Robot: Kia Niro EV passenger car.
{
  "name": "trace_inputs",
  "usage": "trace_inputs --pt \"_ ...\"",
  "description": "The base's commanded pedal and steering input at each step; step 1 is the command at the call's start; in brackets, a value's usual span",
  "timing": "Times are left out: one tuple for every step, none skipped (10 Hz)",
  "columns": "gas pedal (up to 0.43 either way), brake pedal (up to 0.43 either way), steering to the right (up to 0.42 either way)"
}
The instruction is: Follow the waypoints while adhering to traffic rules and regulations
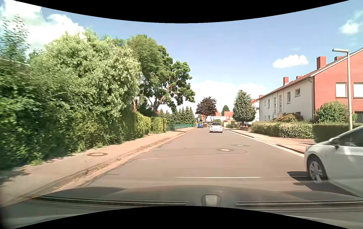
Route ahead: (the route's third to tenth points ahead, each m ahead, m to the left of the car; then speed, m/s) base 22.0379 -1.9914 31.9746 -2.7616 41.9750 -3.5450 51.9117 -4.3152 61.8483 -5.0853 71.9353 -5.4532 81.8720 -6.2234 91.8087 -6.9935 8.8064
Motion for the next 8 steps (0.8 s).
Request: trace_inputs --pt "0.138 0.006 0.044" --pt "0.138 0.006 0.044" --pt "0.130 0.006 0.045" --pt "0.118 0.006 0.046" --pt "0.118 0.006 0.046" --pt "0.118 0.006 0.047" --pt "0.118 0.006 0.049" --pt "0.118 0.006 0.051"
